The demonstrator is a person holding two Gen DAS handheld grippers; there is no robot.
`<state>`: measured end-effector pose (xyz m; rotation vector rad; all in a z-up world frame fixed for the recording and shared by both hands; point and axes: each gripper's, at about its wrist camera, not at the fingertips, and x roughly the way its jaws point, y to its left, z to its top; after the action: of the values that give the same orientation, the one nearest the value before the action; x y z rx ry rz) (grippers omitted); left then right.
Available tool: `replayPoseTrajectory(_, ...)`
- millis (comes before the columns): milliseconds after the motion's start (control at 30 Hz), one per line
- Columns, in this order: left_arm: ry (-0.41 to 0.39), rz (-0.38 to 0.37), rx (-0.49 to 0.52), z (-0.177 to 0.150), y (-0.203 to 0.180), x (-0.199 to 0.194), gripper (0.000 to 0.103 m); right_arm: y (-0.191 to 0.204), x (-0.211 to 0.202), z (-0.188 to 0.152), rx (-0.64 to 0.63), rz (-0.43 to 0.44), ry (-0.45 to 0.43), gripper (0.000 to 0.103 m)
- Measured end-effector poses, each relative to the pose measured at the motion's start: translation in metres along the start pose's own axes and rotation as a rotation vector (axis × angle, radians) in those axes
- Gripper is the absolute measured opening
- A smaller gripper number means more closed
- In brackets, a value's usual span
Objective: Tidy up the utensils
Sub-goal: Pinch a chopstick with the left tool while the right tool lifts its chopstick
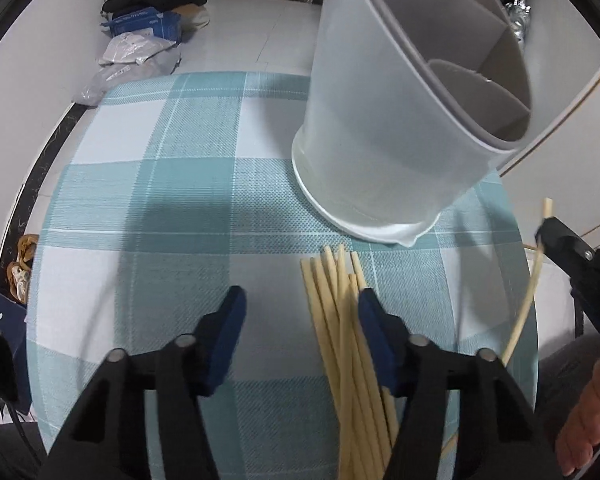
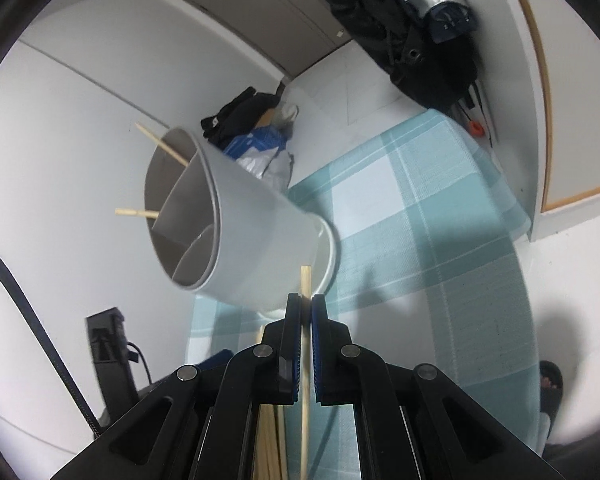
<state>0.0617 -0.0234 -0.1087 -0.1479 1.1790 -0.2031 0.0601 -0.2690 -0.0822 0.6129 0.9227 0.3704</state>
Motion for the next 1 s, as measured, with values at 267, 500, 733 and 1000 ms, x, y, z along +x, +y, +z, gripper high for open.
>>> replayPoseTrajectory(267, 0.015, 0.005, 0.003, 0.006, -0.012, 0.004, 0.018, -0.004, -0.003, 0.004, -0.021, 0.007, -0.023, 0.004)
replayPoseTrajectory(500, -0.007, 0.016, -0.054, 0.008, -0.010, -0.009, 0.003, 0.000, -0.013, 0.004, -0.042, 0.008, -0.051, 0.004)
replayPoseTrajectory(733, -0.055, -0.017, -0.068, 0.001, -0.009, -0.032, 0.002, 0.010, -0.016, 0.000, -0.078, 0.007, -0.078, 0.004)
replayPoseTrajectory(1000, -0.054, -0.042, -0.076, -0.007, -0.005, -0.046, 0.003, 0.030, -0.026, -0.014, -0.170, -0.003, -0.130, 0.004)
